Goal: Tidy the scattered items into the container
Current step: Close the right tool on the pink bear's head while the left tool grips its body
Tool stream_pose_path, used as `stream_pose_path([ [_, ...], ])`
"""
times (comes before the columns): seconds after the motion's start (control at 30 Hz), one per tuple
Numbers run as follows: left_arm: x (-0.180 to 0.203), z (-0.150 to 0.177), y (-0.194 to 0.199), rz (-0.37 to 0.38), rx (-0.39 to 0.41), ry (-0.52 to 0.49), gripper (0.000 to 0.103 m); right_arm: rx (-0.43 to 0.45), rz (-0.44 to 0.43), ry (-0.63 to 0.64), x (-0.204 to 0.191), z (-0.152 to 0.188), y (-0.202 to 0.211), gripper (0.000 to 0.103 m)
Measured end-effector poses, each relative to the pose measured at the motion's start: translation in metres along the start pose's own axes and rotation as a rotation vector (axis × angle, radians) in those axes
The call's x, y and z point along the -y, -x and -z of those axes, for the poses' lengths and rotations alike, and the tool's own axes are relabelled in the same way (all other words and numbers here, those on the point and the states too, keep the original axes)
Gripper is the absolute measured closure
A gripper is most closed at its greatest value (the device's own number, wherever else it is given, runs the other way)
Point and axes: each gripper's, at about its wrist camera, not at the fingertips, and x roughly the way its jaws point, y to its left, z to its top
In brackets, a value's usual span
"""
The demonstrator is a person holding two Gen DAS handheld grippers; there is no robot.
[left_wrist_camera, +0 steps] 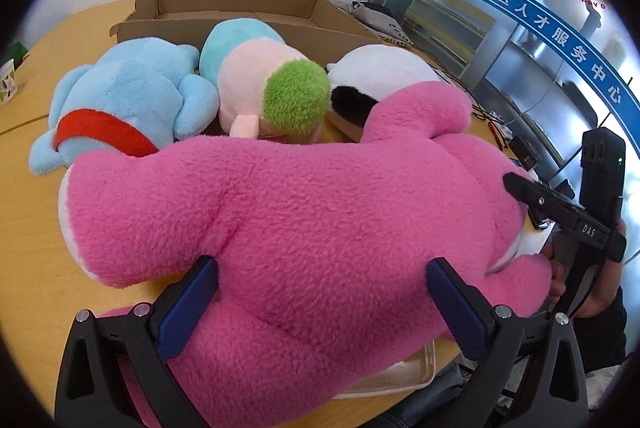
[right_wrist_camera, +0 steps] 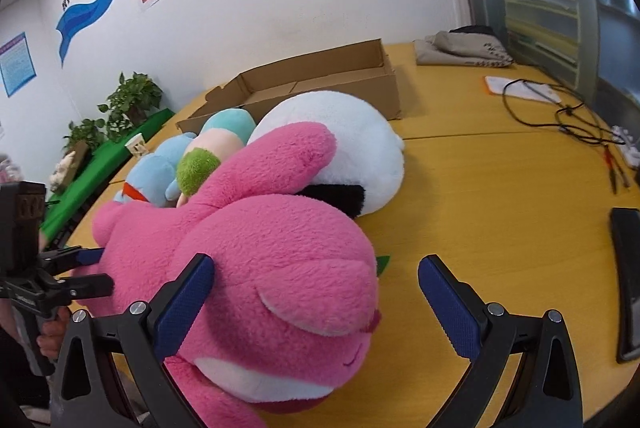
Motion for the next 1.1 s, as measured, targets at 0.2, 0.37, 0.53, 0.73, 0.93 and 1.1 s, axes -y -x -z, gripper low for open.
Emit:
stream_pose_path([
  [0.2,-0.017,-0.002,-0.015,0.051,-0.043,0.051,0.0,-0.082,-0.176,-0.071,0.01,0.011,-0.033,0.0],
  [0.37,-0.021,-0.004,-0.014,0.09,-0.045,0.066,0.011,-0.043,-0.164,-0.007,-0.006,0.012,-0.036,0.003],
  [0.53,-0.019,-0.002,0.003,0.103,-0.034,0.077,0.038,-0.011,-0.155,0.021,-0.016,0.015,-0.022,0.02],
  [0.73,-0.013,-0.006,0.032,0.108,0.012,0.063,0.048,0.085,-0.156,0.061,-0.034,0.011,0.009,0.028],
  [0.93,-0.003,-0.034,0.07,0.086,0.112,0.0,0.048,0.16,-0.168,0.104,-0.051,-0.018,0.033,0.029],
  [1.1,0.002,-0.077,0.096,0.061,0.181,-0.047,0.048,0.215,-0.162,0.156,-0.066,-0.057,0.044,0.028],
])
